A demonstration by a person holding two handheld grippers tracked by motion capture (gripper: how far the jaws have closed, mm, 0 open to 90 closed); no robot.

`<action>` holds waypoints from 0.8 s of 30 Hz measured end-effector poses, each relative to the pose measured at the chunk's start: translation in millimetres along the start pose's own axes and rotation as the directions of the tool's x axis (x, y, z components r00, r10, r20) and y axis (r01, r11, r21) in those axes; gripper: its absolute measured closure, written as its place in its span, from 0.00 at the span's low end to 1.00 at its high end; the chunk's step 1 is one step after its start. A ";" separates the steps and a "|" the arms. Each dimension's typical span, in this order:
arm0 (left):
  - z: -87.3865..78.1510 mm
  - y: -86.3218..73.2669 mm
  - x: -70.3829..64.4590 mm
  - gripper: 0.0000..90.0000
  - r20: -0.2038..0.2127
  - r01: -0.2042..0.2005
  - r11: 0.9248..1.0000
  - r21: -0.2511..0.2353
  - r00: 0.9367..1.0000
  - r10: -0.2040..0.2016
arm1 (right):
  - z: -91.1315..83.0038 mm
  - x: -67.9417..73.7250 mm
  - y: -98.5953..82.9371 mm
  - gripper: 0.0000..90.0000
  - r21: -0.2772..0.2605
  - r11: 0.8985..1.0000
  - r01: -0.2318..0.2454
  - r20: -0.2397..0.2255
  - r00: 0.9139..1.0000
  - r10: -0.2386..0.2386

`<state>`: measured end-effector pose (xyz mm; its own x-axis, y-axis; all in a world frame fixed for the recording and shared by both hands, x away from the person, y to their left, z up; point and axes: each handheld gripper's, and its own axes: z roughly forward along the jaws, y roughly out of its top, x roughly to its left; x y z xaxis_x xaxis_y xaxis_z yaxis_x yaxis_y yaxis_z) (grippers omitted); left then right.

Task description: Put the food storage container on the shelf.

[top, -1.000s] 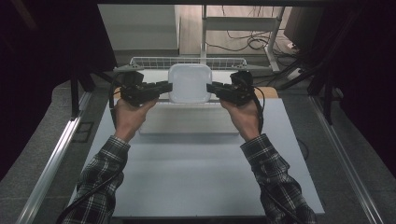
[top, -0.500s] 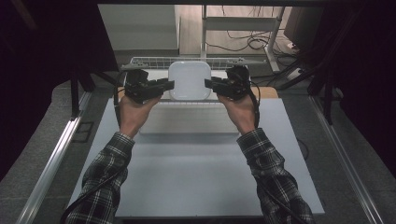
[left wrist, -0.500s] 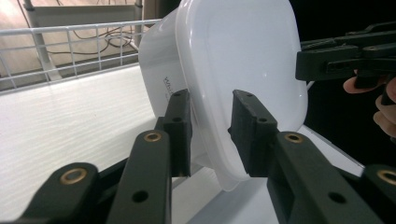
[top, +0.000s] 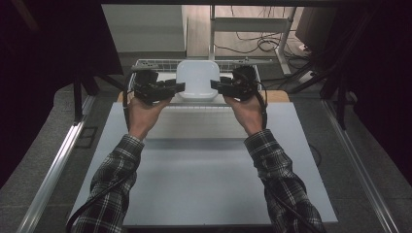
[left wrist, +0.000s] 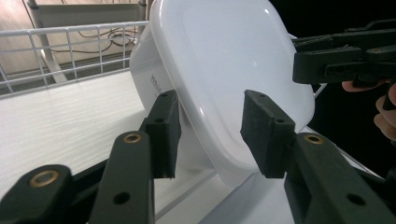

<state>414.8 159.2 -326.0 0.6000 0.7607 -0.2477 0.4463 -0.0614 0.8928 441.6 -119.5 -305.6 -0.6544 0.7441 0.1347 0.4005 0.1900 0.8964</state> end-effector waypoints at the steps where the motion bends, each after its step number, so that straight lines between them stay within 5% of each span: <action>1: 0.5 0.7 0.8 0.62 0.000 0.000 1.000 0.002 1.000 0.000 | 1.0 -0.2 0.2 0.60 0.001 1.000 0.003 0.002 1.000 -0.003; 10: 4.9 3.0 5.3 0.49 -0.058 0.017 1.000 0.000 0.998 -0.017 | 6.4 -0.5 2.2 0.57 0.004 1.000 0.017 0.022 1.000 -0.017; 24: 11.4 14.3 10.8 0.45 -0.097 0.004 1.000 0.020 0.995 -0.002 | 17.4 -5.5 8.1 0.54 -0.006 1.000 -0.001 0.060 0.998 0.002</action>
<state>435.2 159.2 -320.2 0.5321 0.8197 -0.2120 0.4620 -0.0712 0.8840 459.6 -110.9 -306.4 -0.6140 0.7815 0.1107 0.3974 0.1849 0.8988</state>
